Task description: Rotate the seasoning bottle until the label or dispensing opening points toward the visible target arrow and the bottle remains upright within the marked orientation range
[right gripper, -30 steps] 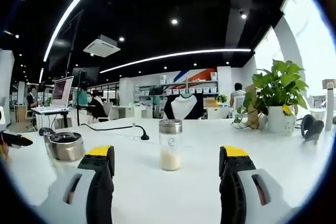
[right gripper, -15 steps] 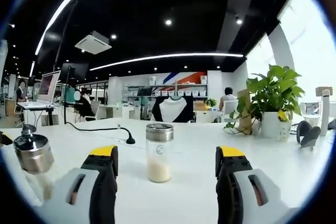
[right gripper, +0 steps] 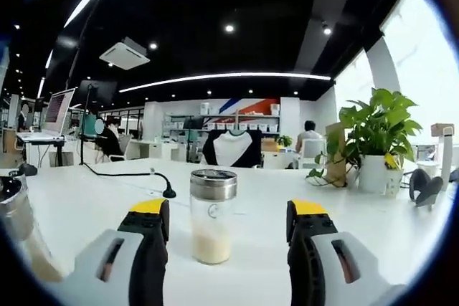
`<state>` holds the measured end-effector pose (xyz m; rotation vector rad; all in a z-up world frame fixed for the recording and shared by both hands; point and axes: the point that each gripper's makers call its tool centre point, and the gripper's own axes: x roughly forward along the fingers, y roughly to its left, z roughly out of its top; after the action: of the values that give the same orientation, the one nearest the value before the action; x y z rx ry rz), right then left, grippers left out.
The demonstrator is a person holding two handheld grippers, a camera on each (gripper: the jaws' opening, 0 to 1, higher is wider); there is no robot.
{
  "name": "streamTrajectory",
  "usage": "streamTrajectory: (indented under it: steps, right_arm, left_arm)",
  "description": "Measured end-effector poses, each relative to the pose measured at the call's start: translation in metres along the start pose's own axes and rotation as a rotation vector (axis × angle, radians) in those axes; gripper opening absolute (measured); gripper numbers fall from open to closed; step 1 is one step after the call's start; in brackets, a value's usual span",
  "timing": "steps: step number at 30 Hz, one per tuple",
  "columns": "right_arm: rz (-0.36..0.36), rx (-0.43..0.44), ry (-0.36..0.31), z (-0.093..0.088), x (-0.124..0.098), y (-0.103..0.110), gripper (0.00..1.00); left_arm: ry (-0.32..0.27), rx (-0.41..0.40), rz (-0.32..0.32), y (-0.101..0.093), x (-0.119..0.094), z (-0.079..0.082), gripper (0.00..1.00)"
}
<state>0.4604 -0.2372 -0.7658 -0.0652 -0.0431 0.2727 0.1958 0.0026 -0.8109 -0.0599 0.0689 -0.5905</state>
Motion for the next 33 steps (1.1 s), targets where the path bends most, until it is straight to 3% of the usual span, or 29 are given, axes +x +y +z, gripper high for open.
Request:
streamTrajectory:
  steps: [10, 33]
  right_arm:
    - [0.036, -0.052, 0.039, -0.005, 0.021, 0.008, 0.58]
    - [0.056, -0.066, 0.071, -0.005, 0.054, 0.019, 0.48]
  left_arm:
    - [0.010, -0.003, 0.003, -0.001, 0.001, -0.003, 0.99]
    - [0.024, -0.002, 0.004, 0.001, 0.002, -0.006, 0.98]
